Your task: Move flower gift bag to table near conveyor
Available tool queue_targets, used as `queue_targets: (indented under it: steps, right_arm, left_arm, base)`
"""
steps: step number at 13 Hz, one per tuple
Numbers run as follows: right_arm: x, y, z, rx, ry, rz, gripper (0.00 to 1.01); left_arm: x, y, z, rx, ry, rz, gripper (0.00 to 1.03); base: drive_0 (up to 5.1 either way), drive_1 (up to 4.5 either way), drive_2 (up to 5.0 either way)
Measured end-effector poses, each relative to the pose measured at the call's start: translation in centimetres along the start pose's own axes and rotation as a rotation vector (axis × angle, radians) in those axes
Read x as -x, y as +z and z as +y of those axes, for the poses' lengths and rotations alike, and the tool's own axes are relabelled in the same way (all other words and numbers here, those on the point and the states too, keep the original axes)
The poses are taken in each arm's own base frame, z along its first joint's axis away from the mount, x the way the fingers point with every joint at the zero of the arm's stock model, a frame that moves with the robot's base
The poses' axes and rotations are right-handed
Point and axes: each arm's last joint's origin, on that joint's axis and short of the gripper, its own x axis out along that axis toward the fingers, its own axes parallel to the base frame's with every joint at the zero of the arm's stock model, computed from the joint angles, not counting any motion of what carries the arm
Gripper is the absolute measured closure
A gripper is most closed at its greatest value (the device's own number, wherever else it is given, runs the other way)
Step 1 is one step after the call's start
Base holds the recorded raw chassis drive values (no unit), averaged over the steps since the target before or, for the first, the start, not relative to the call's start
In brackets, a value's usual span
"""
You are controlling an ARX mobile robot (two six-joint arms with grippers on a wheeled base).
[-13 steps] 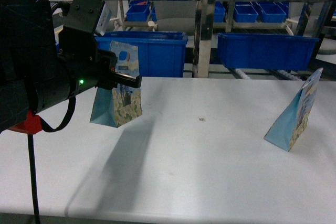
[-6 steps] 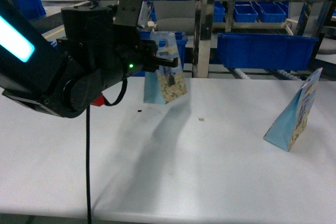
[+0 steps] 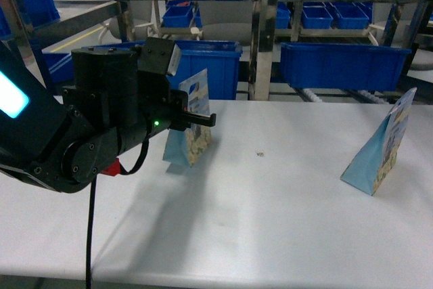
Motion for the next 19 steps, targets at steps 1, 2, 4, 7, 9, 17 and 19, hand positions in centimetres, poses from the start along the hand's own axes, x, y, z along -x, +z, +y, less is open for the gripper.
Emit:
queue_targets:
  steps: [1,2,4,7,9,17,19]
  right_arm:
    - [0.0,0.0,0.0,0.000,0.000,-0.001,0.03]
    - [0.0,0.0,0.0,0.000,0.001,0.000,0.03]
    - [0.0,0.0,0.0,0.000,0.000,0.000,0.03]
    - [0.0,0.0,0.0,0.000,0.000,0.000,0.03]
    - [0.0,0.0,0.0,0.000,0.000,0.000,0.03]
    - [9.2,-2.3,4.2,0.110,-0.273,-0.054,0.67]
    - [13.3,-4.8,6.1,0.105,-0.293,-0.005,1.00]
  left_arm:
    - [-0.2,0.0,-0.1,0.000,-0.002,0.001,1.01]
    - [-0.2,0.0,-0.2,0.000,-0.001,0.000,0.88]
    - [-0.2,0.1,-0.1,0.004,0.003,-0.008,0.55]
    - [1.4,3.8,-0.4,0.038,0.012,-0.071,0.16]
    - [4.0,11.5,-0.6,0.149,0.047,-0.246,0.05]
    - [17.0,8.1,3.2,0.080,0.304,-0.227,0.80]
    - [21.1,5.9,3.3,0.075,0.295,-0.189,1.01]
  base:
    - [0.0,0.00,0.0]
    - [0.0,0.00,0.0]
    - [0.0,0.00,0.0]
    - [0.0,0.00,0.0]
    - [0.0,0.00,0.0]
    - [0.0,0.00,0.0]
    - [0.0,0.00,0.0]
